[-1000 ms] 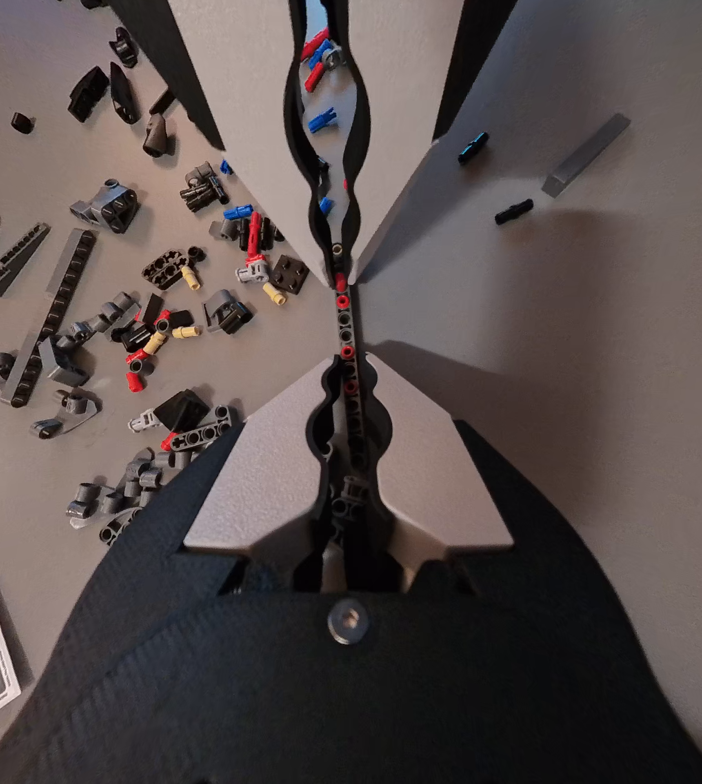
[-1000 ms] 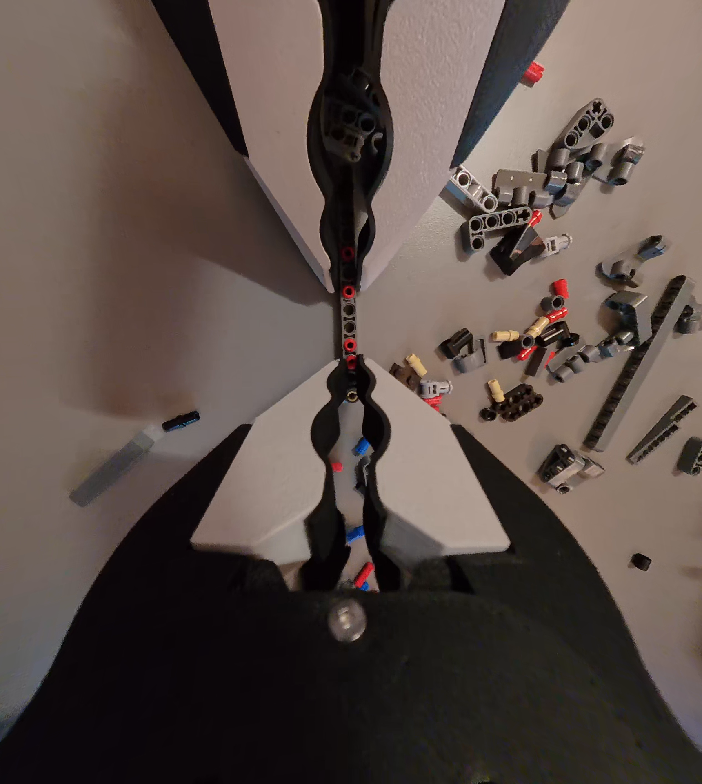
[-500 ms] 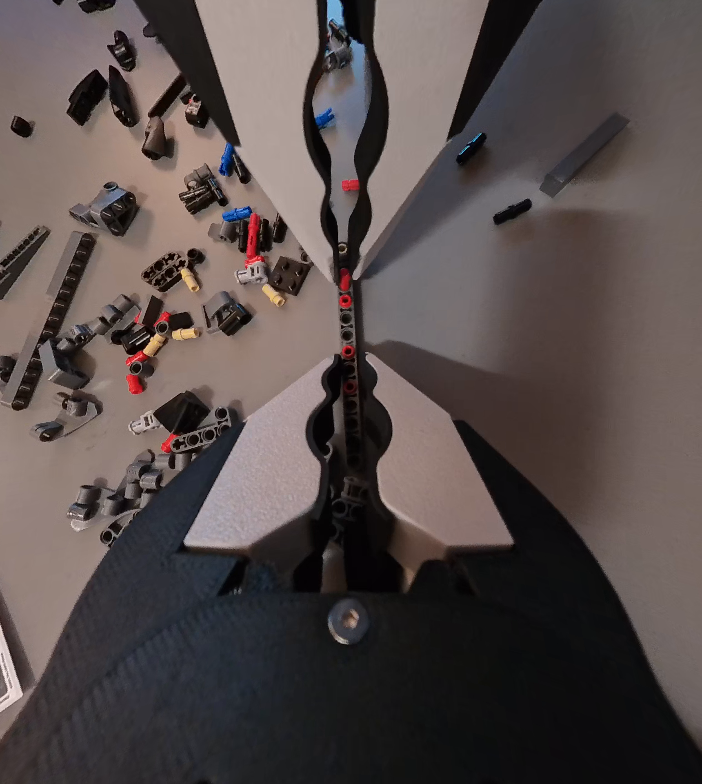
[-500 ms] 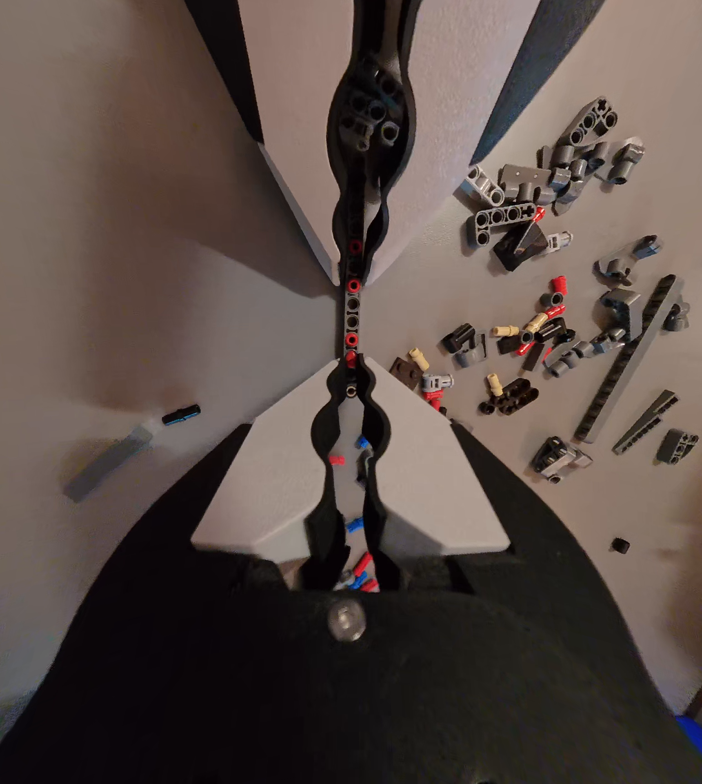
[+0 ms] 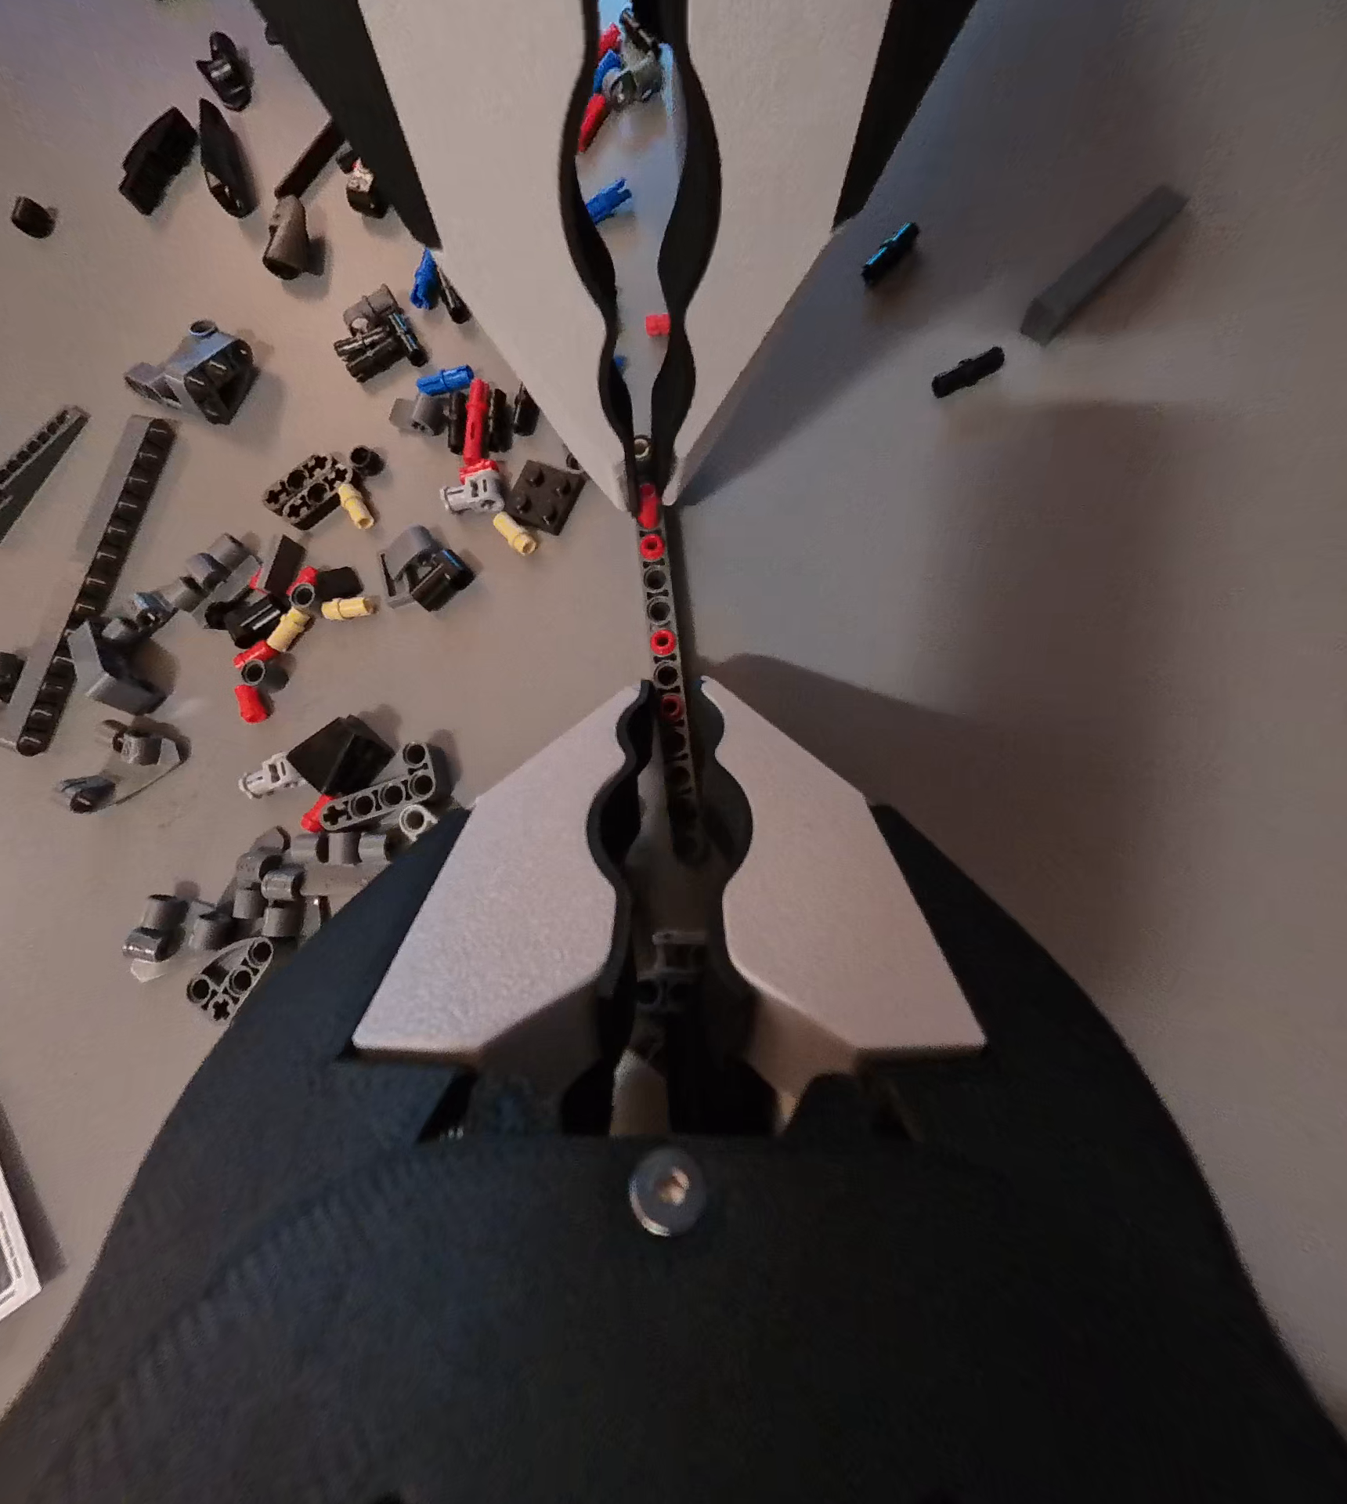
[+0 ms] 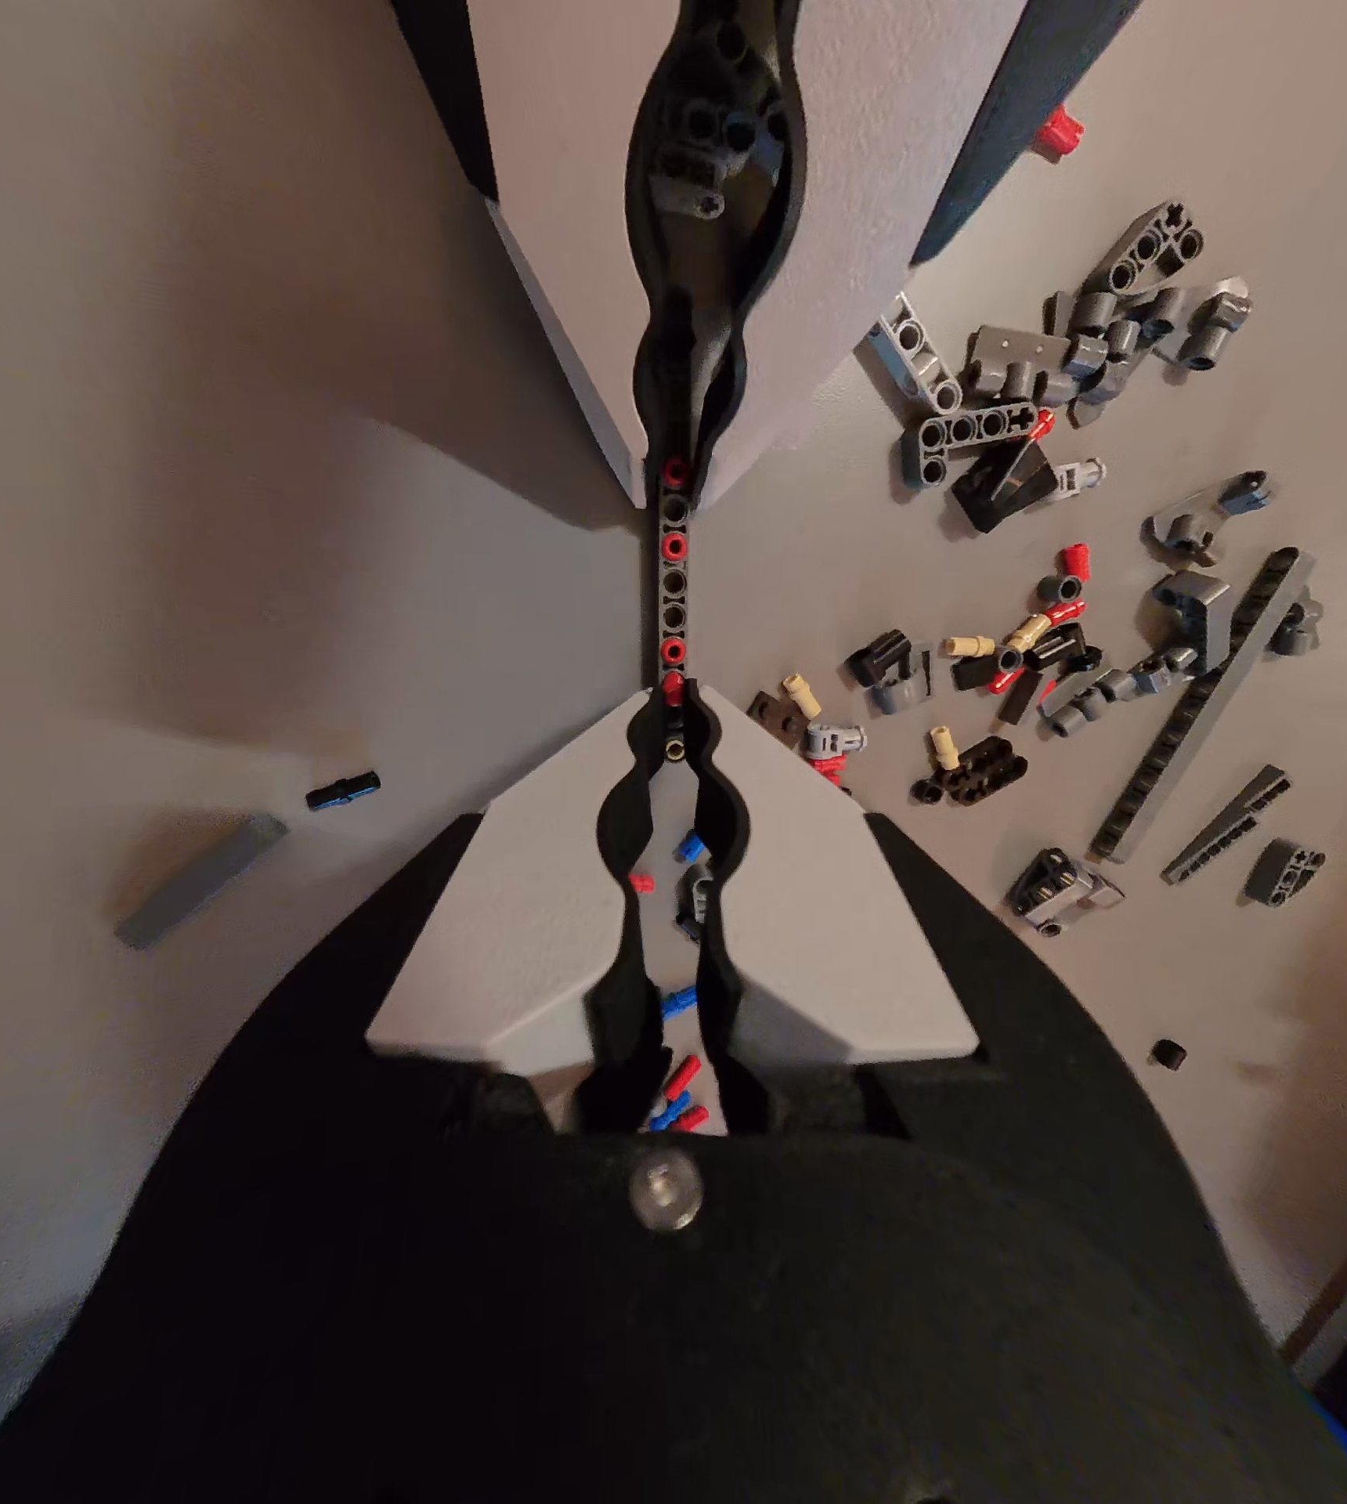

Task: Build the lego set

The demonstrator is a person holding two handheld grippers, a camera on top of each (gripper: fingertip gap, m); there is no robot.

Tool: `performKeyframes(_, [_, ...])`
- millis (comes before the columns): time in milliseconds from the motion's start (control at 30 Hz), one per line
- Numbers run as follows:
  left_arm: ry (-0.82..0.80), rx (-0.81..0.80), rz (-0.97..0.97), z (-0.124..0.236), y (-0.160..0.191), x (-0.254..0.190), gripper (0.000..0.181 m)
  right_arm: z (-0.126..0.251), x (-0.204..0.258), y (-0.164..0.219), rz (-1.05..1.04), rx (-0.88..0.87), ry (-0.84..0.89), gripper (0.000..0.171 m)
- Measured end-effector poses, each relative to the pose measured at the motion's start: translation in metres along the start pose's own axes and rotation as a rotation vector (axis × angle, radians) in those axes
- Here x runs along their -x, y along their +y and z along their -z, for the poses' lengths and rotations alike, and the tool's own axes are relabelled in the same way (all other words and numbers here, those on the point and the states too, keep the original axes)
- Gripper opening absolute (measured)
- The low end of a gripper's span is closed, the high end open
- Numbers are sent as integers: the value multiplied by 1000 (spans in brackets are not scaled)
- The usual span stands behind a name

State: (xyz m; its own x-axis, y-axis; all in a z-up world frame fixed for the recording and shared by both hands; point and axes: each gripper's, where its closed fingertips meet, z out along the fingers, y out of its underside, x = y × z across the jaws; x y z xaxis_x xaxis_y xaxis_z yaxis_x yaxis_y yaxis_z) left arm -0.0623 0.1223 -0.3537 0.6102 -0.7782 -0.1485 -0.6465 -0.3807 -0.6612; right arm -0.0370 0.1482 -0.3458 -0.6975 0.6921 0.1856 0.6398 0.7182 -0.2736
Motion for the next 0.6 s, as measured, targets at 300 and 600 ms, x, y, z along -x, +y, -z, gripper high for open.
performKeyframes(300, [7,-6,2,0,0,1,6,0,1,-1,32,46,10,1])
performKeyframes(600, [11,-9,1,-1,-1,1,5,1,1,1,55,88,8,1])
